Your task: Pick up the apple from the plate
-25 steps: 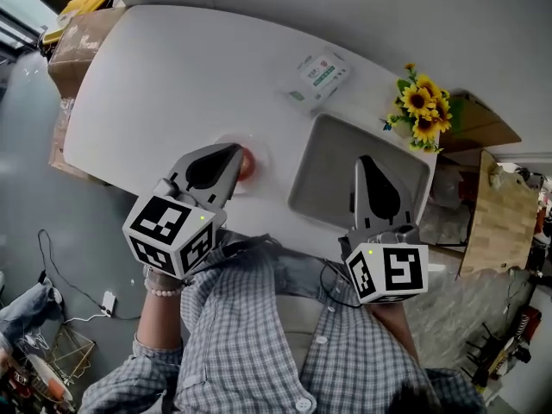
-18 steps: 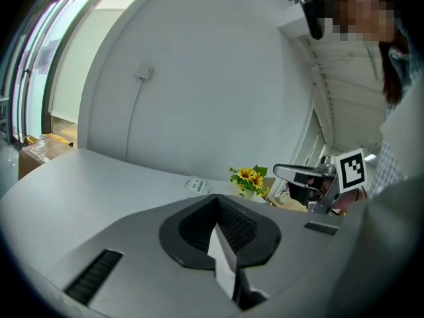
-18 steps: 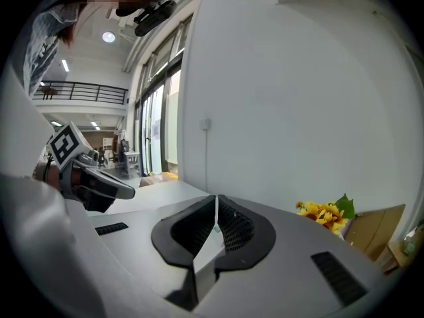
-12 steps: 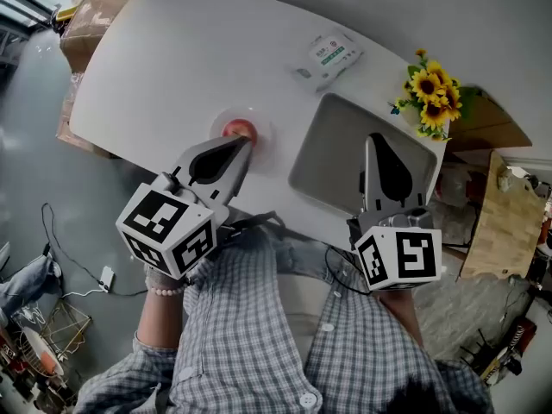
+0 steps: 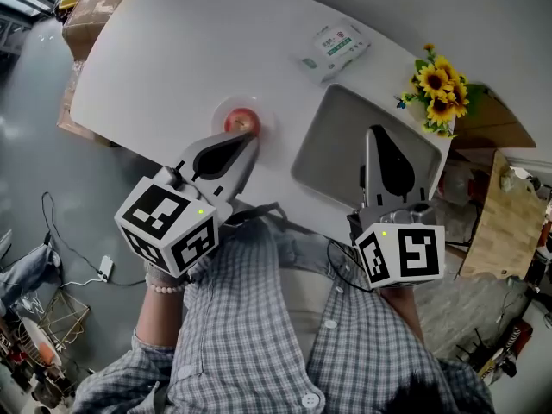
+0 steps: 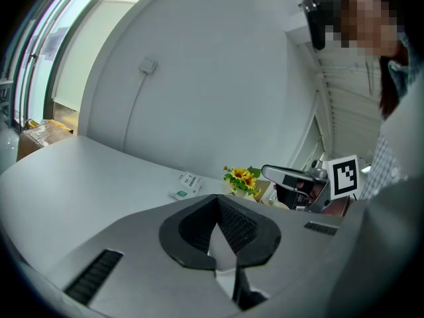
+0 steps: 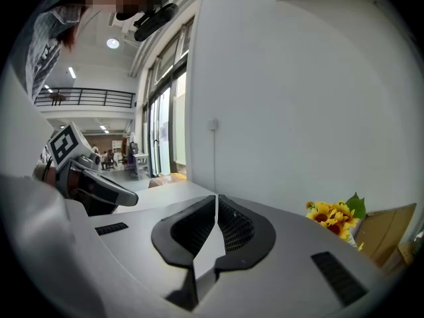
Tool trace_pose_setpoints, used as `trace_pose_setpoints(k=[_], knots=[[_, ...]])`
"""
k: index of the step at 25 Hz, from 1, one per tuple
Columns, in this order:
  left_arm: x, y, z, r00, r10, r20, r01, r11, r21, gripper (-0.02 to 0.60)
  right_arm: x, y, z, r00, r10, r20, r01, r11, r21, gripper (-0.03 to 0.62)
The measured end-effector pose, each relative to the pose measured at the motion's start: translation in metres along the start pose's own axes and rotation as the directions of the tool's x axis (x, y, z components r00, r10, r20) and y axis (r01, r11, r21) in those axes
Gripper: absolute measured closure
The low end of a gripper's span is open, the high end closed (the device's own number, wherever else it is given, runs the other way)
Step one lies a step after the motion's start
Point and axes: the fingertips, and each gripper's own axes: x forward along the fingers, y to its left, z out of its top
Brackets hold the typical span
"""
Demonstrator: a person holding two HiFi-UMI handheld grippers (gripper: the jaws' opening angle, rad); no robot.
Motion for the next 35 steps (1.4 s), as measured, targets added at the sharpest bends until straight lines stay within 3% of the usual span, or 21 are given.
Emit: trace_pose_setpoints(k=[35], knots=[[0.013,-0.01,-0.002,0.999,-0.046,-0.024,0.045,0.999,-0.013,0.572,0.003,0.003,-0.001,1.0,0.02,-0.024,-0.02,0.999,-0.033,0.568]])
